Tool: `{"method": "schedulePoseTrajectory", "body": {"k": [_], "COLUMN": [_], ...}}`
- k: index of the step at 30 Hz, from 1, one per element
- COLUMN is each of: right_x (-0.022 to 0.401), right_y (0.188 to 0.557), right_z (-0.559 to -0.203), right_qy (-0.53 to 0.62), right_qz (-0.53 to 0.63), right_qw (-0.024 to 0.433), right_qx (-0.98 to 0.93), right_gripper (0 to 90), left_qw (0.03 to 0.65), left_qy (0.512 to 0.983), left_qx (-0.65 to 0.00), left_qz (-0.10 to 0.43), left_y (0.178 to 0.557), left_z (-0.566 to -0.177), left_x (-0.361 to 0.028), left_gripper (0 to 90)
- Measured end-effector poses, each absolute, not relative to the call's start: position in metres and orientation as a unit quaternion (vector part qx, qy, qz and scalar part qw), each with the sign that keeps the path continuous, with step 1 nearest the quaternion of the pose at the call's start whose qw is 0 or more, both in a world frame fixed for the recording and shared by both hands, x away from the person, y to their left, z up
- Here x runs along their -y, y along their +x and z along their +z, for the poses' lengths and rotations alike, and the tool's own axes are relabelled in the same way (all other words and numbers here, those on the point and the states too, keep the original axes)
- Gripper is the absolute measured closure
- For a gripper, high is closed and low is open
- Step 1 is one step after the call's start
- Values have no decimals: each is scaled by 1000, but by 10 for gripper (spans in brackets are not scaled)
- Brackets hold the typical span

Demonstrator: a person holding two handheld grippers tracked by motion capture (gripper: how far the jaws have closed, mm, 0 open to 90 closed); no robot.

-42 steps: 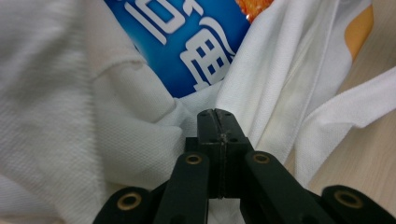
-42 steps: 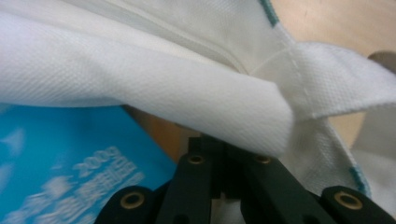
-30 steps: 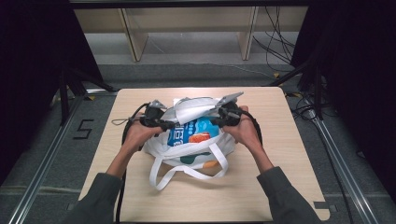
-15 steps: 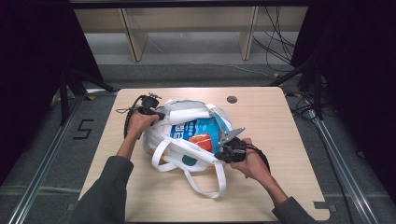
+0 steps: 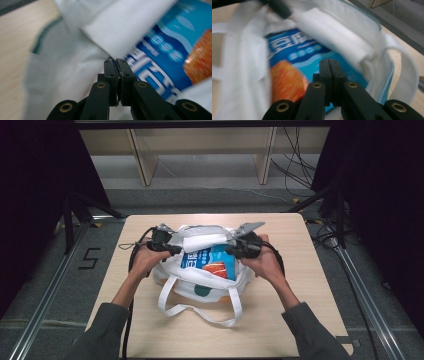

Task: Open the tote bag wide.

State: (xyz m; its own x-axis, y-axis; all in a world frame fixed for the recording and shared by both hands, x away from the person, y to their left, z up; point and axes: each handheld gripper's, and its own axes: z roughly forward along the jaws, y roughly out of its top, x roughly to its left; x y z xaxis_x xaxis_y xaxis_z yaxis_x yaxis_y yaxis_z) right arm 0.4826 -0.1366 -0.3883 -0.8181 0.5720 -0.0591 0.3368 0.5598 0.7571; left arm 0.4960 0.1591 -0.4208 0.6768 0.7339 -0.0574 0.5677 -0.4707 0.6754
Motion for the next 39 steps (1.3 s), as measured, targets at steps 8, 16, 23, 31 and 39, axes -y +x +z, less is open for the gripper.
{"method": "schedulePoseTrajectory", "body": {"k": [8,16,23,31,39], "right_x": [116,129,135,130,173], "right_y": [551,583,577,504,463], "right_z": [-416,-462,-447,-403,-434], "right_qy": [338,402,411,300,304], "right_qz": [330,299,290,378,371], "right_qw": [168,110,122,140,182], "right_qx": [-865,-858,-855,-864,-858], "right_gripper": [900,900,900,900,900], "left_qw": [304,310,335,394,383], "left_qy": [896,899,886,835,814], "left_qx": [-308,-286,-301,-357,-407], "left_qz": [102,116,113,141,155], "left_y": [458,430,432,463,483], "left_z": [-439,-463,-449,-413,-442], "left_x": [-159,-158,-161,-173,-202], "left_gripper": [882,882,876,825,840]}}
